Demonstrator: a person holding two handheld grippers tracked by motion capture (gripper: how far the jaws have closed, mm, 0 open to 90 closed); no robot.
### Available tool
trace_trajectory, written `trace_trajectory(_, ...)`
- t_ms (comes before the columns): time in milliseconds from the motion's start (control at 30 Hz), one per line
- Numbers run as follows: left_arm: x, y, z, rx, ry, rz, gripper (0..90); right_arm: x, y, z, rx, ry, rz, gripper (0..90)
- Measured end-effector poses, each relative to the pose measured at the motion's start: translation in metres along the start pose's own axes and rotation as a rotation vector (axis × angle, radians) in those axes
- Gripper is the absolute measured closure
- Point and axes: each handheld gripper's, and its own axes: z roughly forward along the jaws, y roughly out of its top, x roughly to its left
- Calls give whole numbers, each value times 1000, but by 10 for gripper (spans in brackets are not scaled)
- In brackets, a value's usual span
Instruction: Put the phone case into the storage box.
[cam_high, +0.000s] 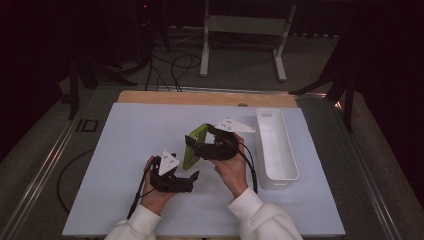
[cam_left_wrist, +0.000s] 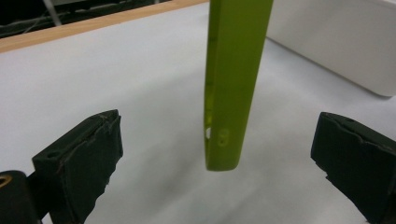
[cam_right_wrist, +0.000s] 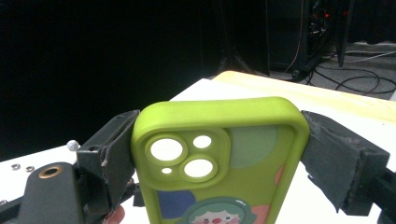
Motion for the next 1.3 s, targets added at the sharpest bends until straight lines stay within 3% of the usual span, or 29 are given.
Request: trace_trajectory(1300,20,6,-15,-7,12,-1,0,-14,17,2,11,-83,-24,162)
